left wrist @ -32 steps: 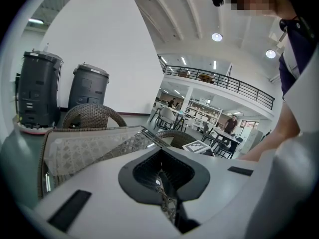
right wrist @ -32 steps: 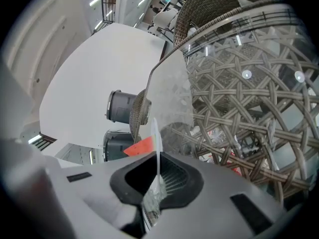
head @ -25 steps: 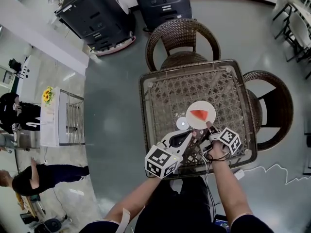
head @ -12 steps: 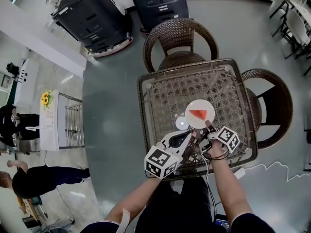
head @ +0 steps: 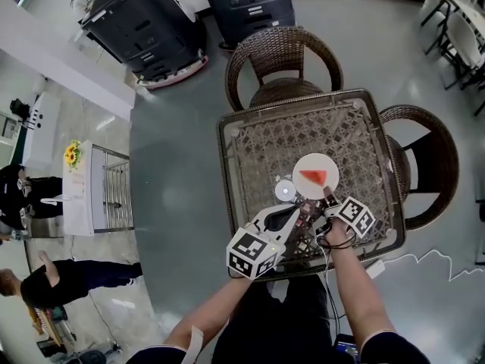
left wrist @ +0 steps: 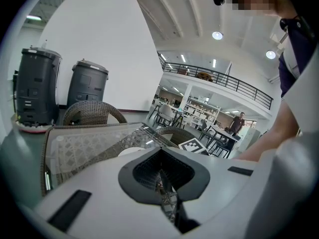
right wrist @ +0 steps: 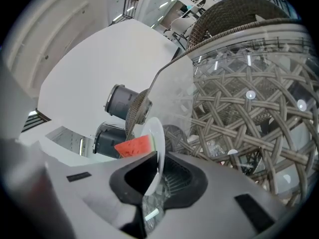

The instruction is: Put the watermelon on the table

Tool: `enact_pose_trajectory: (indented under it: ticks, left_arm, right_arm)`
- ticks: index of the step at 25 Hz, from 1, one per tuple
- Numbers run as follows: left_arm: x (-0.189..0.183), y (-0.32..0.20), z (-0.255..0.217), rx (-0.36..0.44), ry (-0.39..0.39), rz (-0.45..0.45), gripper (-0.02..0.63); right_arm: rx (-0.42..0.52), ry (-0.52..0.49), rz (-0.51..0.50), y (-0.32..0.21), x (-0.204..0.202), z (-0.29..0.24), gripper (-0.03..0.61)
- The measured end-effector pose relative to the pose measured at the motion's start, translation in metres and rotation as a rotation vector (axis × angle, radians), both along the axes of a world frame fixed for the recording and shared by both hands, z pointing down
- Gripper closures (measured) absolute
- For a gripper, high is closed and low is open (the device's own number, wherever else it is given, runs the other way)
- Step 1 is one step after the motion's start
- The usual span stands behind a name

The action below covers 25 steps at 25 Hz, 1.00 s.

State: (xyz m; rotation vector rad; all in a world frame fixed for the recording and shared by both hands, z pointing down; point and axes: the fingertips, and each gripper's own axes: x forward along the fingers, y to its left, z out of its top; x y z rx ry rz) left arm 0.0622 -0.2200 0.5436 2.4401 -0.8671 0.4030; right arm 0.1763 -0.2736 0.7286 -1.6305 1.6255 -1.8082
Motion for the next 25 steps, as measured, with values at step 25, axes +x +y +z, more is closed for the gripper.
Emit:
enact_pose_trajectory:
  ticks: [25]
  left_arm:
    - [-0.0004, 0.0071, 0.0031, -0.009, 0.008, 0.03, 0.609]
  right_arm:
    - [-0.085, 0.417, -0.231, -0.0004, -0.0016, 0.0019, 0.491]
